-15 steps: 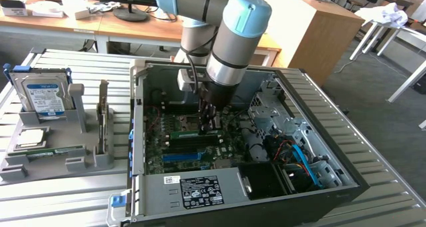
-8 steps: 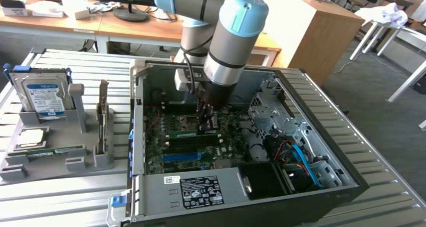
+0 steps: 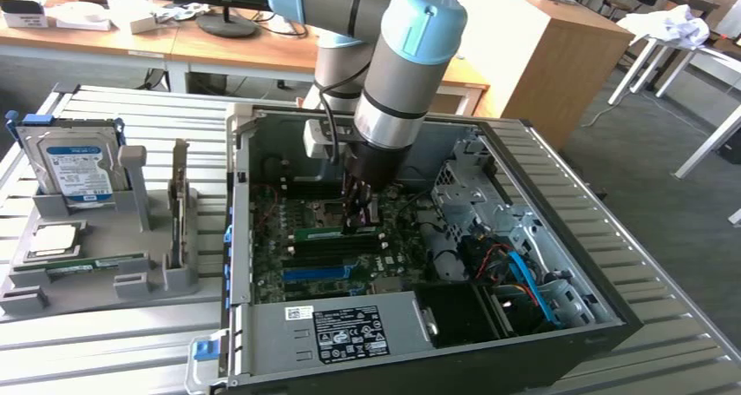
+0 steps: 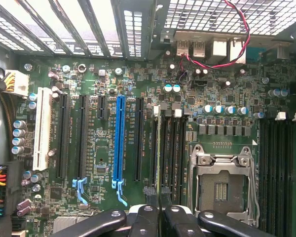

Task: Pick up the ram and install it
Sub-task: 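Press down the ram until it locks into place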

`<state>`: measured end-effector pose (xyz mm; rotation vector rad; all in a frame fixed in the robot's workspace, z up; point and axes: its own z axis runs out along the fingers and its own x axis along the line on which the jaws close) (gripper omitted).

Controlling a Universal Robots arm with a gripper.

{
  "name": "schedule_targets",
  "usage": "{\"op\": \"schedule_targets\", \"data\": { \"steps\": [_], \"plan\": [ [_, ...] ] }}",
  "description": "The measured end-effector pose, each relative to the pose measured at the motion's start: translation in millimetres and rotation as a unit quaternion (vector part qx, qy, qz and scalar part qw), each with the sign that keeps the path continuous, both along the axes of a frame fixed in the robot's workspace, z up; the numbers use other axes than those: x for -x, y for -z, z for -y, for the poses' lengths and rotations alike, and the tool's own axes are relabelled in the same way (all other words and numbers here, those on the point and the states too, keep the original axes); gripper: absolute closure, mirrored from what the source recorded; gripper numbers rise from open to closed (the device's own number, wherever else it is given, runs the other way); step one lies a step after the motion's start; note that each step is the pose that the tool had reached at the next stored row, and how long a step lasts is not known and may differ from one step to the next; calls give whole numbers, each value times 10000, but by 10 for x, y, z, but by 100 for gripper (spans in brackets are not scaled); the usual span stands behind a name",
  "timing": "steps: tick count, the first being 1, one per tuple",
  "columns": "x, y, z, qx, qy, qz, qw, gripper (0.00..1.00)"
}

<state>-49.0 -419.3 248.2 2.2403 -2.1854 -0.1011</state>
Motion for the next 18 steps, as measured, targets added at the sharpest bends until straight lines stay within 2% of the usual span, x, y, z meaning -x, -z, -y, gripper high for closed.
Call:
{"op": "schedule_targets", "data": {
  "steps": [10,18],
  "plan": [
    [-1,15,1,1,0,0,10000,88],
    [-105,63,1,1,7,-11,10000,88]
  ]
}}
